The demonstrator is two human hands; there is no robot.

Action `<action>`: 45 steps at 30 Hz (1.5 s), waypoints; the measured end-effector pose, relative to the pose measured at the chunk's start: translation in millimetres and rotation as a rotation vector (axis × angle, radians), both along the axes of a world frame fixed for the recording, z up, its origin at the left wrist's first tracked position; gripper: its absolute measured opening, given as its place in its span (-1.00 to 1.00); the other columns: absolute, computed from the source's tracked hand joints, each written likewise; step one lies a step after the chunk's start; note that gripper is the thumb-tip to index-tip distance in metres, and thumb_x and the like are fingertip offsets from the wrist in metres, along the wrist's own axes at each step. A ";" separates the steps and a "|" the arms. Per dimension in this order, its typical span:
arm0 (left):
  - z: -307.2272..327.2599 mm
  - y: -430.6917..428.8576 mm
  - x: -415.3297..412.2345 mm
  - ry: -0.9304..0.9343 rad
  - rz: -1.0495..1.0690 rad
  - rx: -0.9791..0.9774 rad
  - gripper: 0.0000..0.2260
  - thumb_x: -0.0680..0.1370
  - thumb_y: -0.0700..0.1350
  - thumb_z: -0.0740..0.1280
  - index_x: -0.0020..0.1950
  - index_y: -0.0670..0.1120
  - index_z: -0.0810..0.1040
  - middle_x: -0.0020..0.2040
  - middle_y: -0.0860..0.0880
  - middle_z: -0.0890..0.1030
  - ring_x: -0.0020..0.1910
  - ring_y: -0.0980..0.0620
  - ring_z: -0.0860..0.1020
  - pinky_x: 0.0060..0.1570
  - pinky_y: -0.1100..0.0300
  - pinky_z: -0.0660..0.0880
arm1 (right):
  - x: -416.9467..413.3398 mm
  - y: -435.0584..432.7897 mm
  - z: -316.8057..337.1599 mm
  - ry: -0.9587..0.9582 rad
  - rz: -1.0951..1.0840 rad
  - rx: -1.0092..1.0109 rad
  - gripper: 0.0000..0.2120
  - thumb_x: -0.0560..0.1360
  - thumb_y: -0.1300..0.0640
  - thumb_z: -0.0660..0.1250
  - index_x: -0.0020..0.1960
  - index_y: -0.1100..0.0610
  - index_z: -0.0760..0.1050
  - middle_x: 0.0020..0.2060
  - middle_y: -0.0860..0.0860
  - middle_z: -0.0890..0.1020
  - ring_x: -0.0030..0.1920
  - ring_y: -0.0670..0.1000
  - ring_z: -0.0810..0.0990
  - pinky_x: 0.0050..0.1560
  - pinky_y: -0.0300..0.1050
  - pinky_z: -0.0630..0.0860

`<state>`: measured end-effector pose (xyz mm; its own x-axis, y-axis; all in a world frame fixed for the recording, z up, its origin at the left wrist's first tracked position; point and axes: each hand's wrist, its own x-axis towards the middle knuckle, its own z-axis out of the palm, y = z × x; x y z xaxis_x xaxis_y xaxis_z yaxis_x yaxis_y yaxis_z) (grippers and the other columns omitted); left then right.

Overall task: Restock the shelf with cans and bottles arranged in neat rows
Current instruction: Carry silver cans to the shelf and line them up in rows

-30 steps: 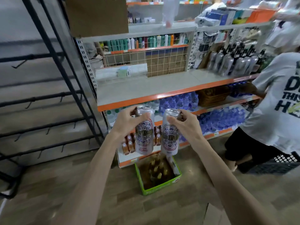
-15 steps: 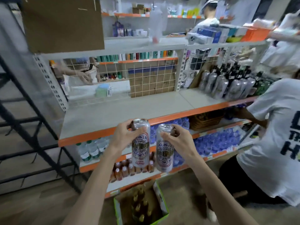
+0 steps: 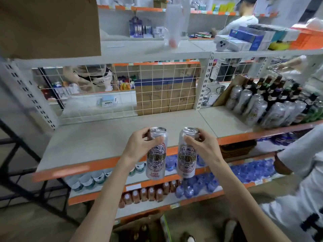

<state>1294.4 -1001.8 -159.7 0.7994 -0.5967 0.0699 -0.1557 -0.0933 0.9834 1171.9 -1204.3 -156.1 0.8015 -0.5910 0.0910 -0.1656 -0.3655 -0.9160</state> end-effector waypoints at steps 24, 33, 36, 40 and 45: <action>-41.4 -156.5 83.7 0.064 0.244 0.112 -0.61 0.31 0.16 0.59 0.09 0.21 0.61 -0.01 0.27 0.70 0.05 0.25 0.65 0.02 0.32 0.56 | 118.6 -195.0 -46.5 0.006 0.187 0.131 -0.77 0.45 0.20 0.49 0.04 -0.04 0.57 -0.15 -0.13 0.70 -0.18 -0.20 0.65 -0.16 -0.20 0.60; -17.9 -125.0 74.3 0.016 0.285 0.037 -0.51 0.30 0.21 0.52 0.17 0.08 0.63 0.06 0.16 0.72 0.06 0.20 0.66 0.01 0.36 0.53 | 132.9 -166.1 -20.5 -0.039 0.251 0.060 -0.76 0.44 0.15 0.48 0.10 0.06 0.59 -0.14 -0.10 0.70 -0.19 -0.17 0.64 -0.16 -0.18 0.59; -10.8 -97.2 78.9 0.022 0.334 0.059 -0.55 0.32 0.19 0.54 0.16 0.11 0.63 0.05 0.18 0.71 0.07 0.21 0.65 0.03 0.34 0.56 | 152.7 -138.2 -20.5 -0.056 0.313 0.068 -0.79 0.44 0.15 0.48 0.07 0.05 0.60 -0.17 -0.11 0.69 -0.24 -0.20 0.62 -0.21 -0.25 0.53; -5.0 -55.3 93.4 0.026 0.448 0.074 -0.68 0.37 0.06 0.56 0.09 0.13 0.64 0.02 0.18 0.72 0.04 0.22 0.66 0.11 0.18 0.59 | 188.2 -96.9 -22.5 -0.072 0.426 0.092 -0.77 0.45 0.12 0.49 0.08 0.09 0.58 -0.18 -0.10 0.68 -0.25 -0.22 0.60 -0.22 -0.27 0.55; 7.7 13.5 101.6 0.009 0.581 0.102 -0.60 0.38 0.12 0.53 0.18 0.06 0.65 0.02 0.16 0.72 0.05 0.24 0.66 0.11 0.14 0.60 | 223.5 -37.3 -13.8 -0.094 0.523 0.067 -0.84 0.45 0.16 0.49 0.01 0.11 0.57 -0.23 -0.09 0.64 -0.33 -0.27 0.53 -0.32 -0.39 0.45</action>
